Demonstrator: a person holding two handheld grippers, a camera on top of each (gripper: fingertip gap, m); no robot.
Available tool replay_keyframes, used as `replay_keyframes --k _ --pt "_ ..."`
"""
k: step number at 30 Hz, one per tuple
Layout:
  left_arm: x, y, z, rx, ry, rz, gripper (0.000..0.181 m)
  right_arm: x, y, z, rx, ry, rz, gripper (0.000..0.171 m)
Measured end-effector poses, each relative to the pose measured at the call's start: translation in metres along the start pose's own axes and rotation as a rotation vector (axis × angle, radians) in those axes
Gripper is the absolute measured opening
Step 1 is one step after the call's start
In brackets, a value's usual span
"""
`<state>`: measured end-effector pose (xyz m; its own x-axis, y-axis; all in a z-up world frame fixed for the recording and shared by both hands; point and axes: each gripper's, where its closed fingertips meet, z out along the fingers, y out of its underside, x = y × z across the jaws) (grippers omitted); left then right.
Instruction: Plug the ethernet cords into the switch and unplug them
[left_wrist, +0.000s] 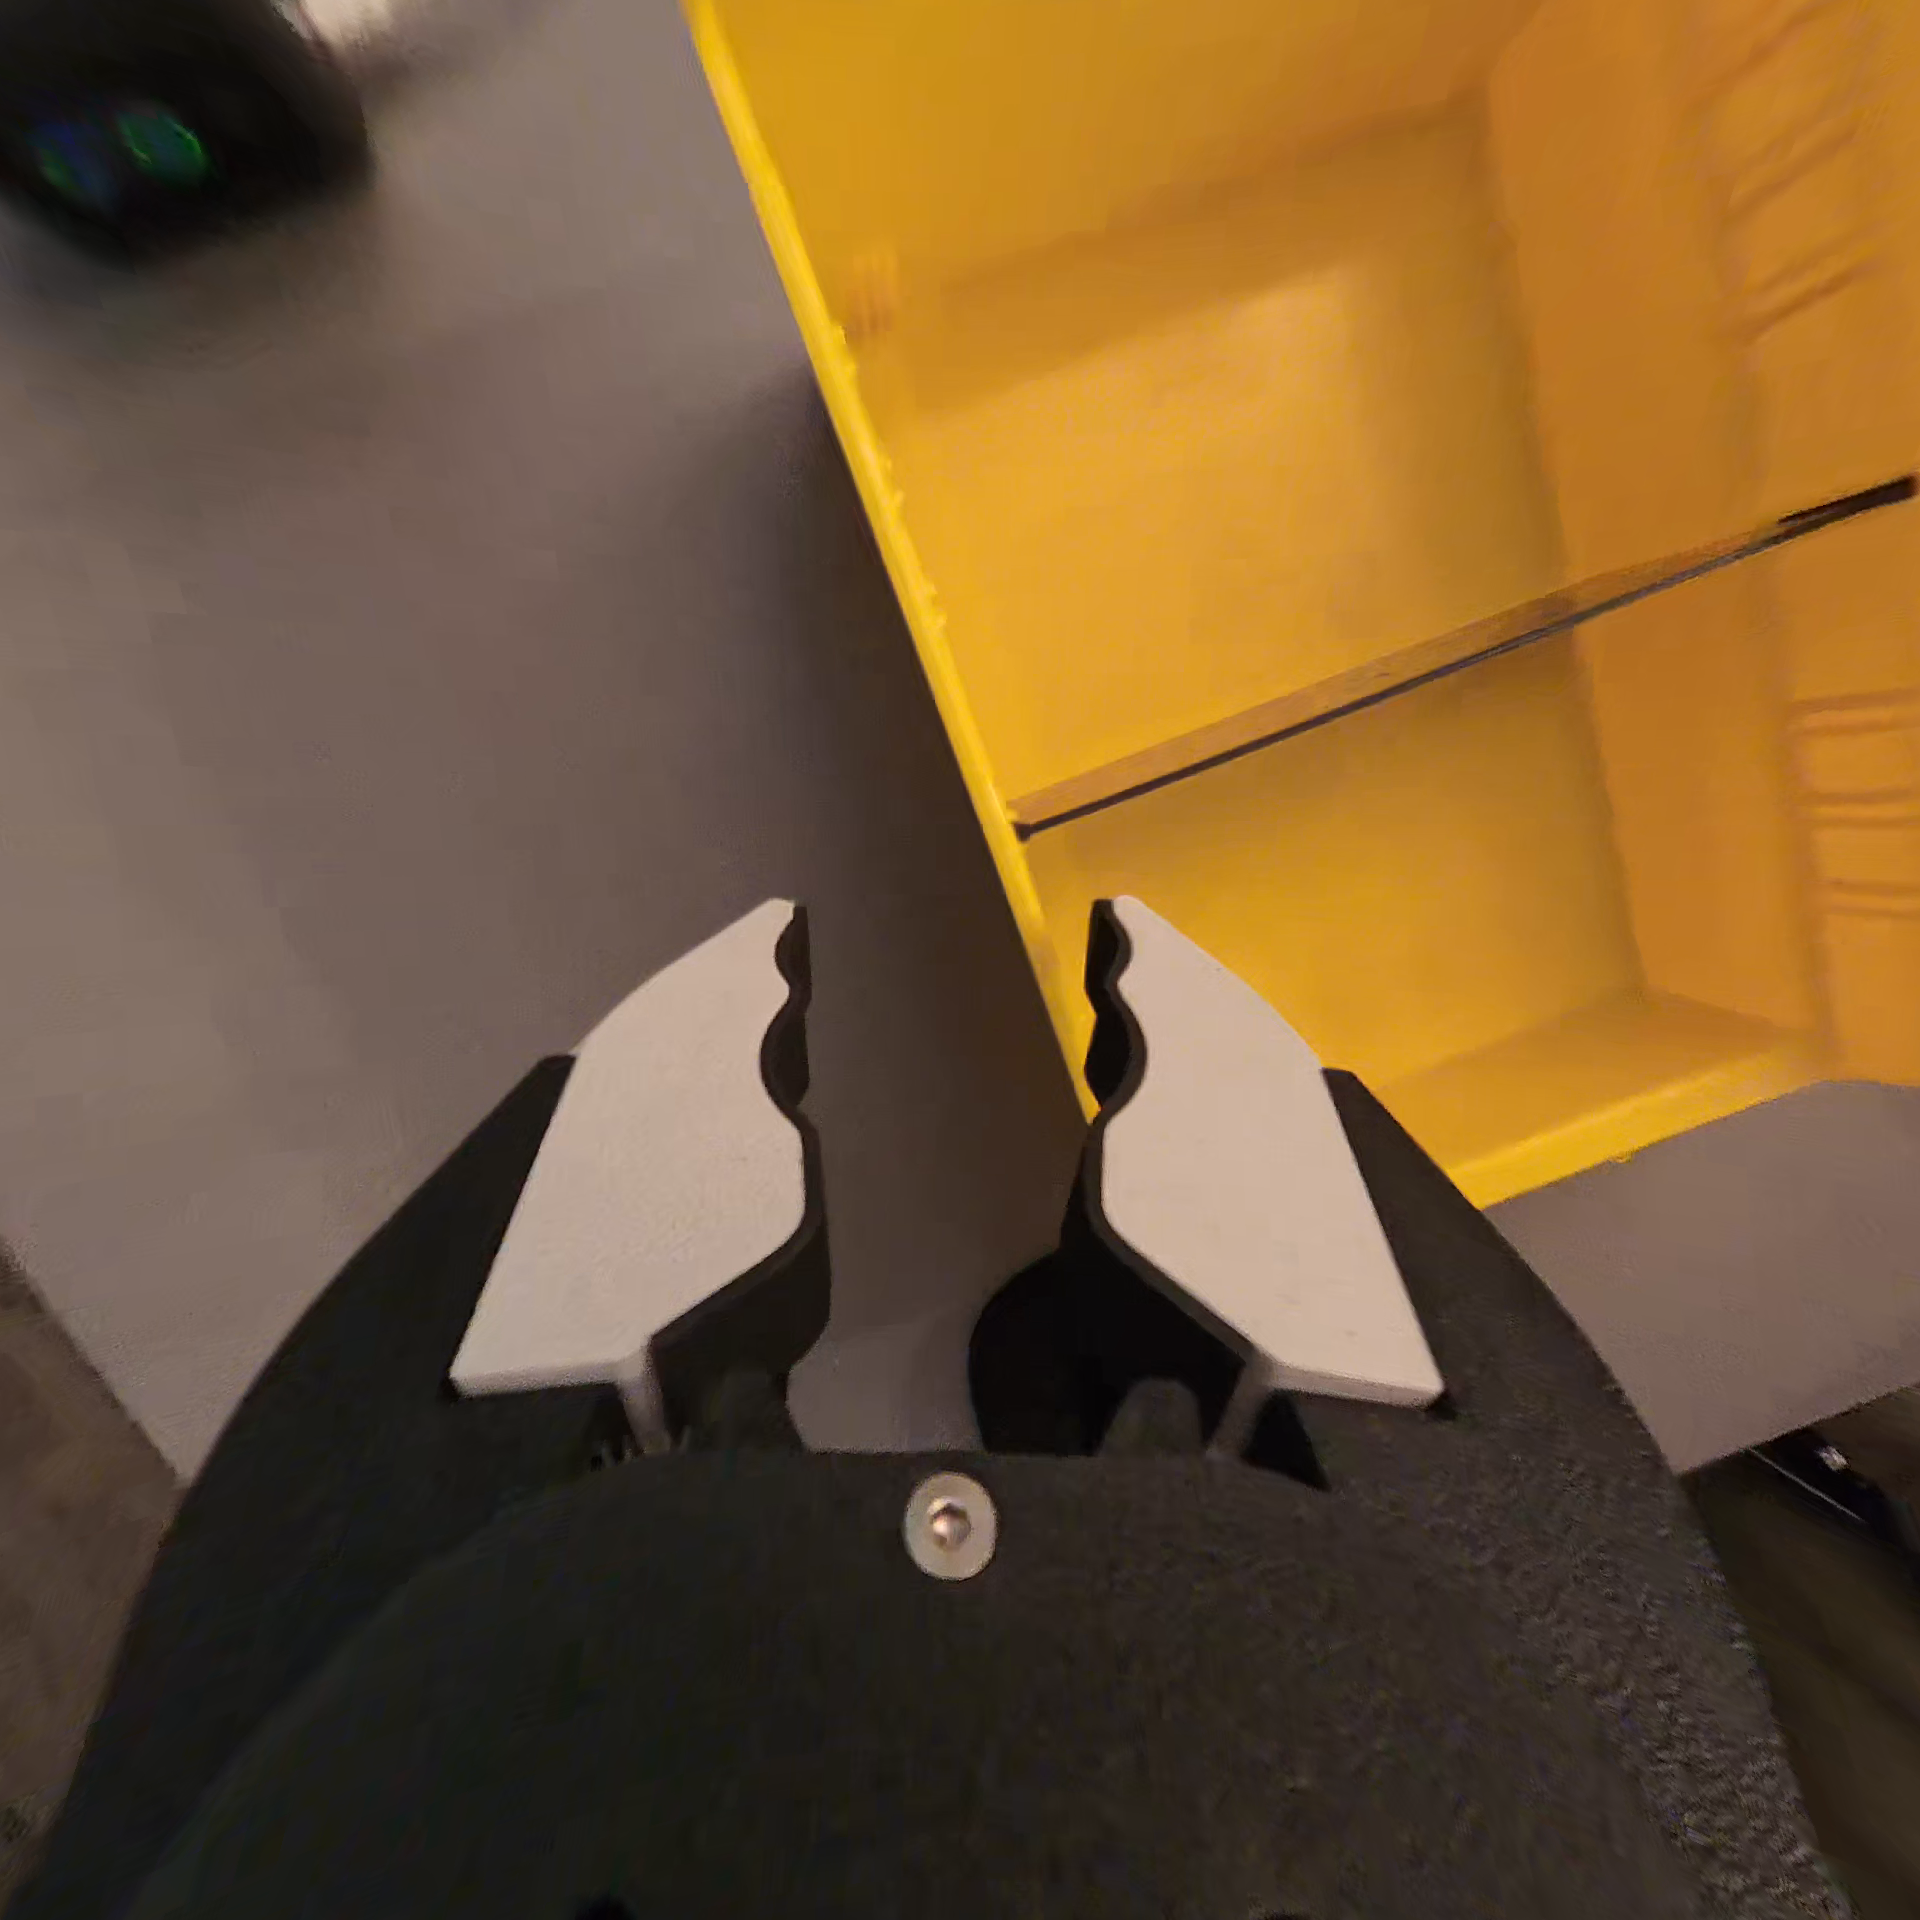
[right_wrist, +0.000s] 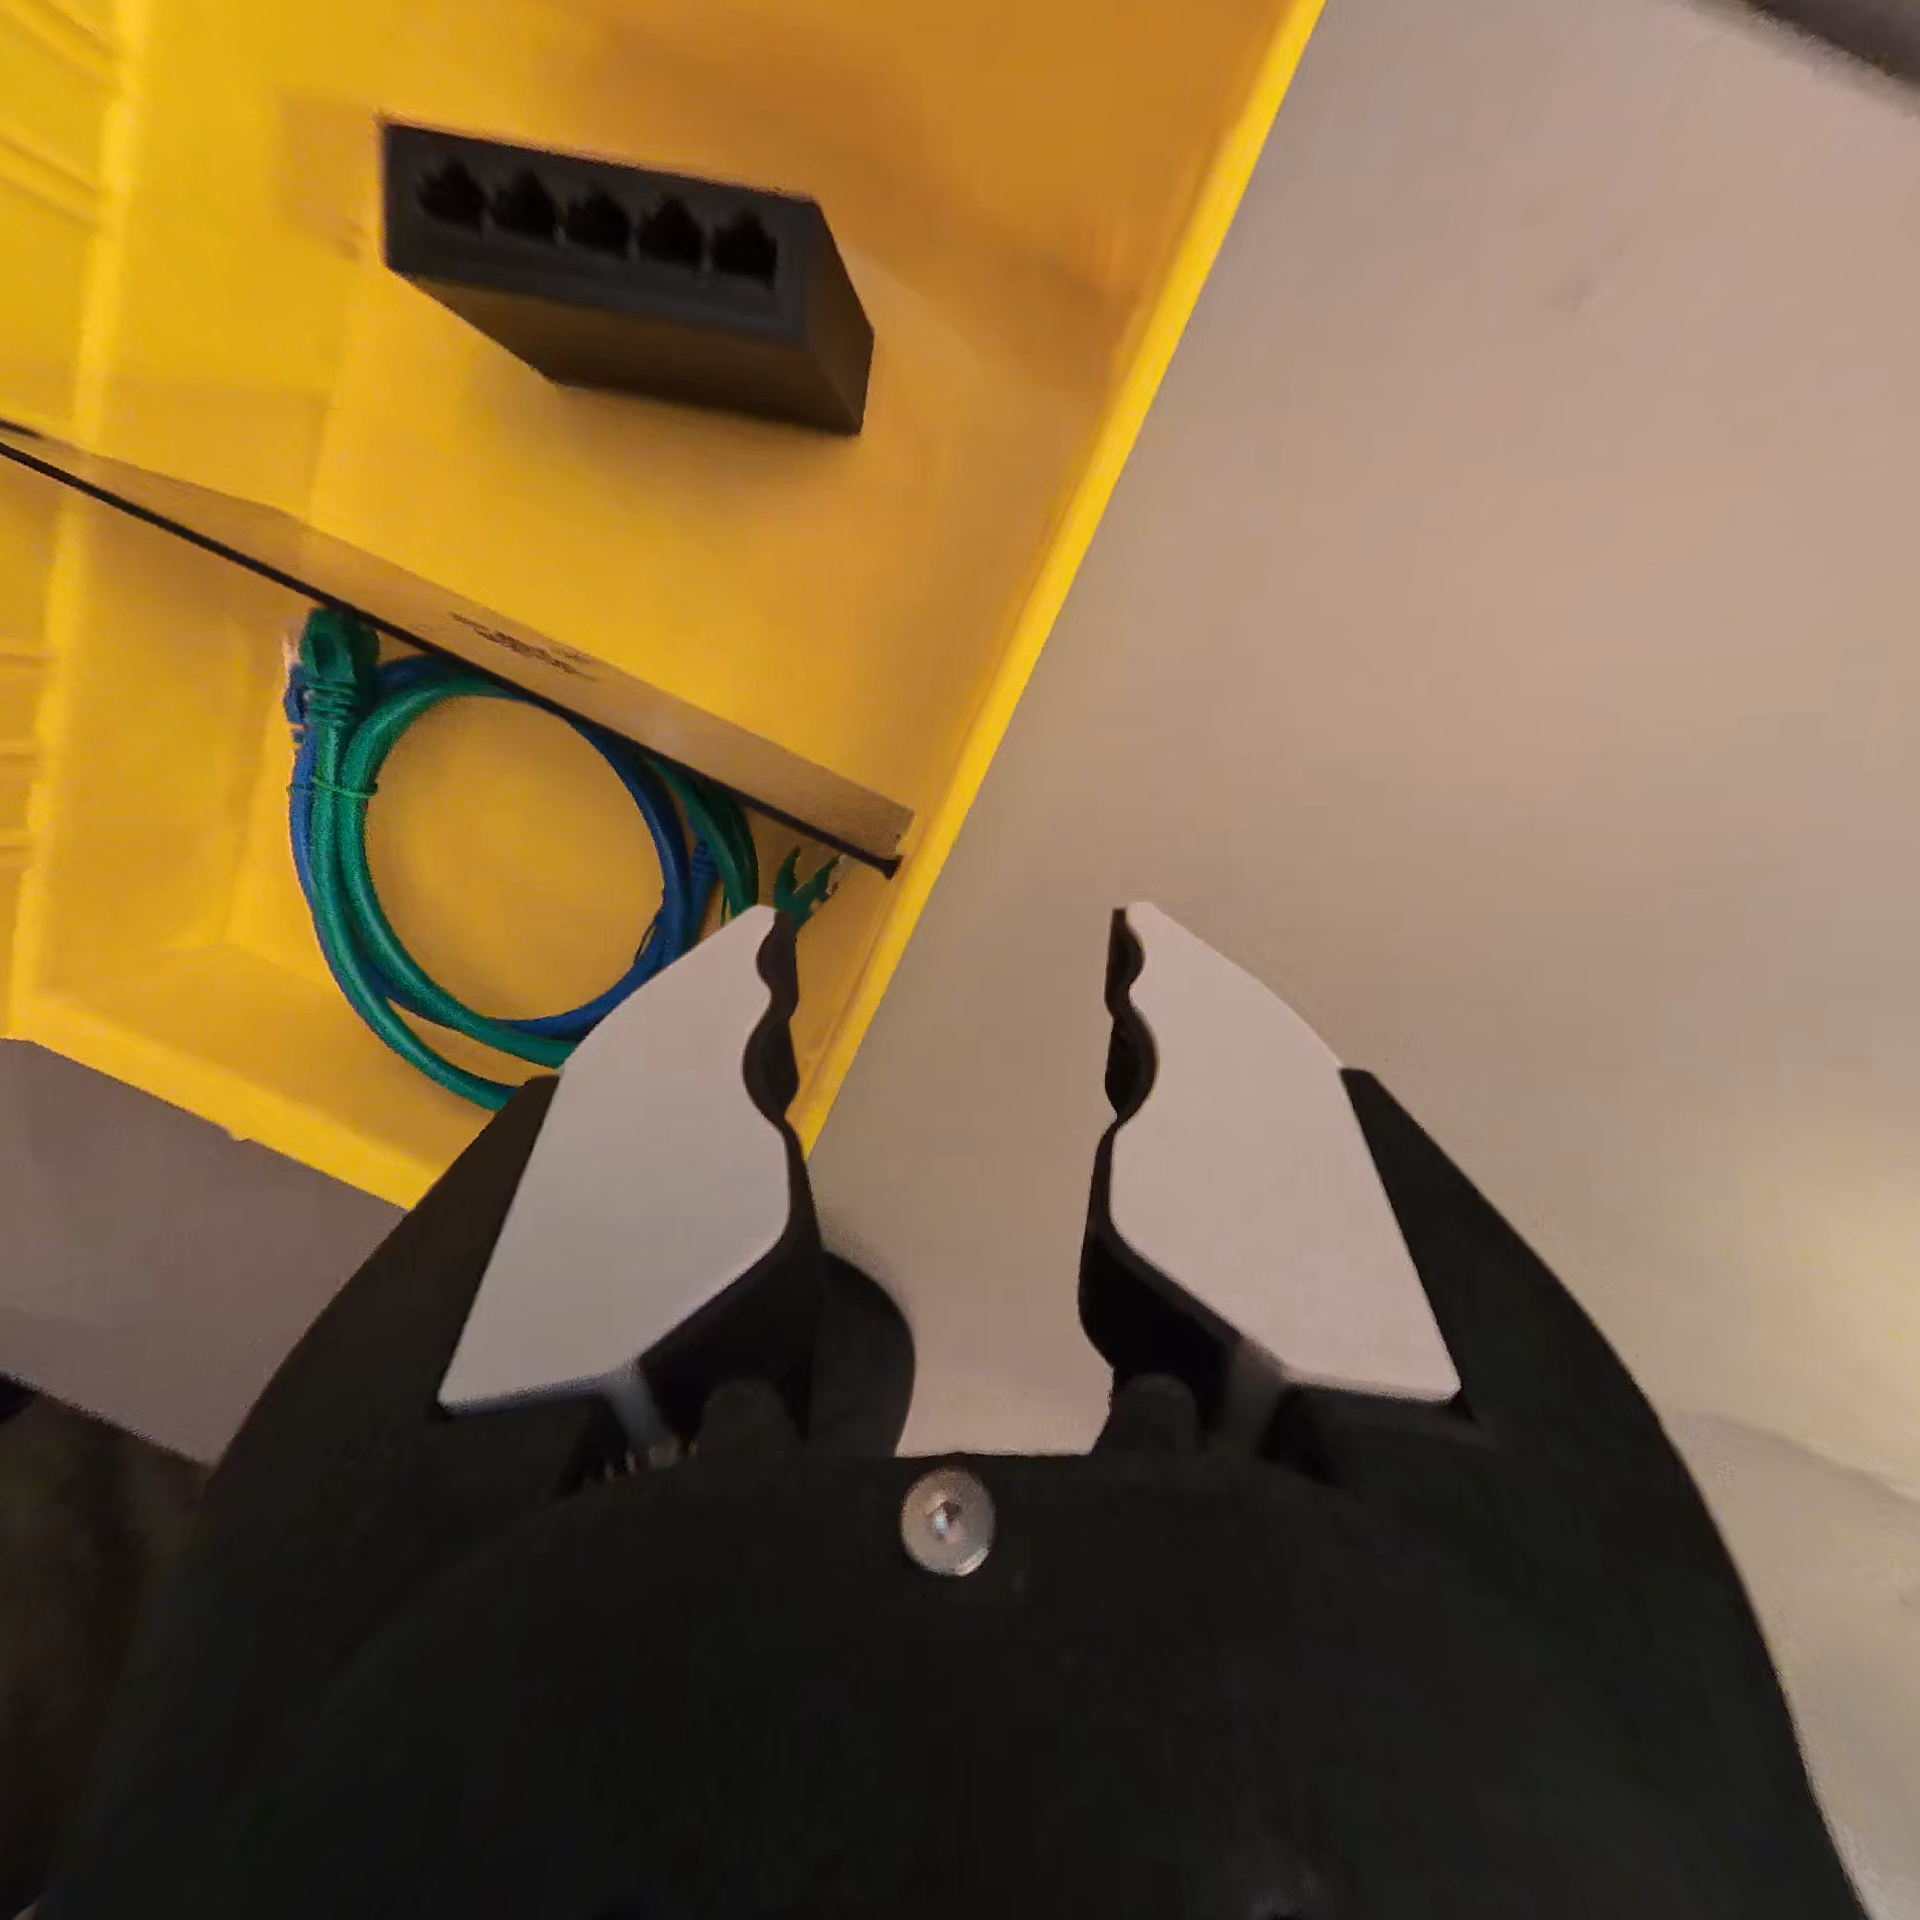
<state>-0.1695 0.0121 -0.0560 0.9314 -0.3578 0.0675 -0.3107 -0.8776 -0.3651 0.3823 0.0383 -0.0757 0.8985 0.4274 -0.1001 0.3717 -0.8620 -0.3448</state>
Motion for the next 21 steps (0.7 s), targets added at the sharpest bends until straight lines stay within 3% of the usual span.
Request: replay_keyframes --k 4,8,21 --pt "0.004 0.001 0.020 -0.042 0.091 -0.034 0.047 -0.005 0.013 0.023 -0.134 -0.040 0.068 0.052" --pt "0.003 0.005 0.029 -0.082 0.115 -0.061 0.042 -0.020 0.017 0.036 -0.204 -0.128 0.092 0.022" --pt "0.020 0.013 0.031 -0.160 0.131 -0.026 0.022 -0.020 0.014 0.044 -0.245 -0.044 0.052 0.017"
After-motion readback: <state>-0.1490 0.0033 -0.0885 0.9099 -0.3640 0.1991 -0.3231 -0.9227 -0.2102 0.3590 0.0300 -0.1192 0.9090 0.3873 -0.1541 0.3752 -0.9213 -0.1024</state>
